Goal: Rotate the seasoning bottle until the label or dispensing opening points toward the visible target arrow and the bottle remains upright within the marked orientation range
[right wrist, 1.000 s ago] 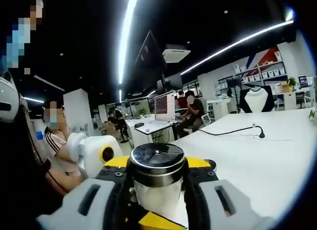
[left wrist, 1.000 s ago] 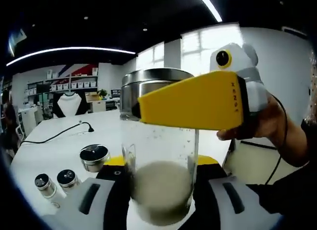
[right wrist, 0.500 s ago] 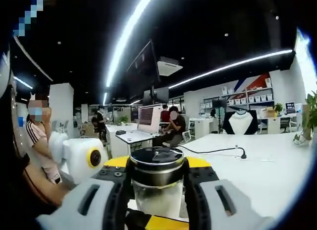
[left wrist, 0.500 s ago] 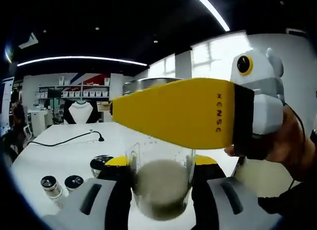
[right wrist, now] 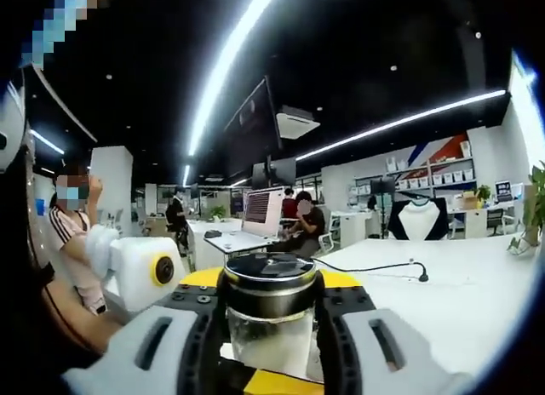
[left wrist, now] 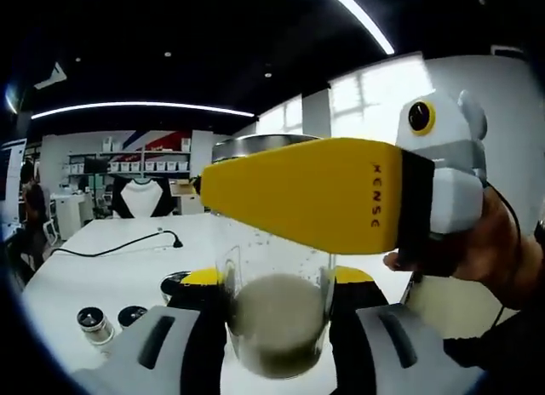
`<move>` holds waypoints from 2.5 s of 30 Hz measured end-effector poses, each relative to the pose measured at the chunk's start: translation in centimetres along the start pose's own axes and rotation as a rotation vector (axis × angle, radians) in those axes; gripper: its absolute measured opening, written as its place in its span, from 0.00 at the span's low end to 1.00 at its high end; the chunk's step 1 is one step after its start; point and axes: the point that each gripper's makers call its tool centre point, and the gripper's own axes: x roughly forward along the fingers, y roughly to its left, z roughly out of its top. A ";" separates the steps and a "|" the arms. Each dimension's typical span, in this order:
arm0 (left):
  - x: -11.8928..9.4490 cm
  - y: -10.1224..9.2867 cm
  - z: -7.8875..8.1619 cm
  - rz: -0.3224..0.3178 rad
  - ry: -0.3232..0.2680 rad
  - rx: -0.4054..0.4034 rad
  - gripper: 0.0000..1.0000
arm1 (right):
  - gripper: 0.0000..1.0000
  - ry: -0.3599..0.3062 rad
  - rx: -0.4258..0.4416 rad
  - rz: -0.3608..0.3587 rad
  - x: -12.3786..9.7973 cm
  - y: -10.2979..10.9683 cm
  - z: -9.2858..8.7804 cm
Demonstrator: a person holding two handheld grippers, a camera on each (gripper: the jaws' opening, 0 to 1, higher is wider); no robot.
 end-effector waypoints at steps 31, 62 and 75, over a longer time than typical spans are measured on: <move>0.0 0.4 0.5 0.001 -0.016 -0.045 0.47 | 0.45 0.000 -0.118 0.123 -0.6 0.1 0.2; 0.0 0.6 0.0 0.027 0.022 -0.021 0.47 | 0.36 -0.053 -0.065 0.031 -0.3 -0.2 0.6; -0.1 -0.6 0.9 -0.045 -0.013 -0.011 0.46 | 0.36 -0.030 -0.159 0.237 -1.2 1.2 1.6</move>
